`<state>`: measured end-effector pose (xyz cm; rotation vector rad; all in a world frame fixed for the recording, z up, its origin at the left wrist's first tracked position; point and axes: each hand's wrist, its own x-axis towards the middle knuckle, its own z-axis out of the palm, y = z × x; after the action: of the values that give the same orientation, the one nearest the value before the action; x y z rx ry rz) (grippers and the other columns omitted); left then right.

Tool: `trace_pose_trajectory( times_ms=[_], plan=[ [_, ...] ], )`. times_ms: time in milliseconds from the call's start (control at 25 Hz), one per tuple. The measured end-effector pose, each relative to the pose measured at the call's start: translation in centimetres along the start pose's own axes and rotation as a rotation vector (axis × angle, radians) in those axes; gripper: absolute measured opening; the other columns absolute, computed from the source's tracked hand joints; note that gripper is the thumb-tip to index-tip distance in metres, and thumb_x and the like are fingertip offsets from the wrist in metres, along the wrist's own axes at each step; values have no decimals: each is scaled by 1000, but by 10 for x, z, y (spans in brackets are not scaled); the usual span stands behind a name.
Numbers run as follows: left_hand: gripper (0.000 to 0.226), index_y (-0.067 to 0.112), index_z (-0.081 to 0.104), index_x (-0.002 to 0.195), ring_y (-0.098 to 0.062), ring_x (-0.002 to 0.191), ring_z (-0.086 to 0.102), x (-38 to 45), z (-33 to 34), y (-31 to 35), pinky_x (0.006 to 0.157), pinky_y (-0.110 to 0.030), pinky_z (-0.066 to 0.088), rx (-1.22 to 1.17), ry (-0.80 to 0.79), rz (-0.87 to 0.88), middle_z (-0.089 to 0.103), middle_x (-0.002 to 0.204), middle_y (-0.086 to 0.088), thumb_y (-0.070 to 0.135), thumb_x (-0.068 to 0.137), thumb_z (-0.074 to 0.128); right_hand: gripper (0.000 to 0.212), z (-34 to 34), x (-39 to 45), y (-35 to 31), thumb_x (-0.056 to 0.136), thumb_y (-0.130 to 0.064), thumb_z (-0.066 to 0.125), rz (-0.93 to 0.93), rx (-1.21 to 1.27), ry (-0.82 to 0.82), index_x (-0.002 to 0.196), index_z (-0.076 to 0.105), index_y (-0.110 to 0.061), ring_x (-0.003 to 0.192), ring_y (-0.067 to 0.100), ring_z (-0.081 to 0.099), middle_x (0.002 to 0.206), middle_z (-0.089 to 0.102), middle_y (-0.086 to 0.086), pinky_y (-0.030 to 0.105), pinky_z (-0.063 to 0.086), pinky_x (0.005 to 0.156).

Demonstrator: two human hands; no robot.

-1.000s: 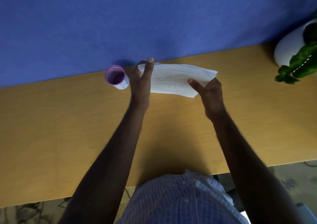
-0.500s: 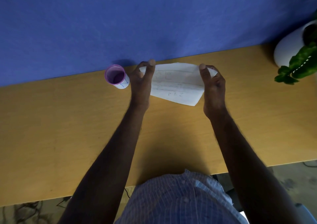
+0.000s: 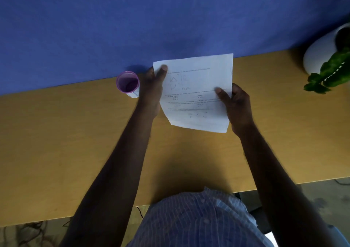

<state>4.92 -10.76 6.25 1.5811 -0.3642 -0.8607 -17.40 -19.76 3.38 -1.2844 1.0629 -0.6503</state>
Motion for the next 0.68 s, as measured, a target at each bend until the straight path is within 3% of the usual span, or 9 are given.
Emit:
trace_pose_trajectory(
  times_ms=[200, 360, 440, 520, 600, 680],
  plan=[
    [14, 20, 75, 107, -13, 91, 78, -5, -12, -35, 67, -24, 60, 51, -166, -183, 81, 103, 3, 21, 102, 62, 25, 9, 1, 28, 97, -27, 73, 183, 44, 169, 112, 73, -7, 95, 24, 72, 109, 78, 11, 44, 60, 86],
    [23, 10, 73, 117, -23, 98, 77, -11, -12, -73, 80, -40, 62, 137, -114, -242, 80, 110, -4, 24, 103, 62, 19, 11, 8, 56, 97, -29, 72, 241, -88, 147, 106, 72, -12, 76, 1, 66, 88, 73, -9, 23, 53, 68],
    [24, 6, 73, 115, -30, 102, 75, -8, -11, -86, 85, -45, 59, 197, -48, -219, 78, 111, -10, 23, 104, 61, 22, 8, 11, 72, 98, -30, 71, 259, -227, 131, 110, 70, -12, 86, 9, 67, 96, 72, -5, 28, 52, 72],
    [23, 6, 73, 111, -35, 102, 73, -2, -10, -96, 81, -42, 57, 243, -17, -197, 77, 110, -14, 23, 104, 60, 29, -3, 13, 91, 95, -27, 72, 195, -478, 244, 119, 66, -11, 105, 24, 64, 115, 69, 5, 35, 51, 87],
    [22, 7, 73, 108, -33, 95, 73, 4, -8, -103, 76, -37, 53, 283, -1, -190, 77, 107, -14, 23, 104, 59, 43, -19, 12, 110, 91, -25, 71, 147, -747, 383, 129, 60, -10, 118, 36, 54, 130, 60, 13, 41, 42, 97],
    [19, 10, 73, 106, -25, 89, 70, 11, -7, -106, 74, -35, 50, 300, 0, -203, 77, 104, -10, 23, 104, 59, 58, -36, 12, 124, 89, -33, 70, 232, -862, 436, 139, 50, -13, 125, 38, 46, 138, 50, 15, 46, 39, 101]
  ],
)
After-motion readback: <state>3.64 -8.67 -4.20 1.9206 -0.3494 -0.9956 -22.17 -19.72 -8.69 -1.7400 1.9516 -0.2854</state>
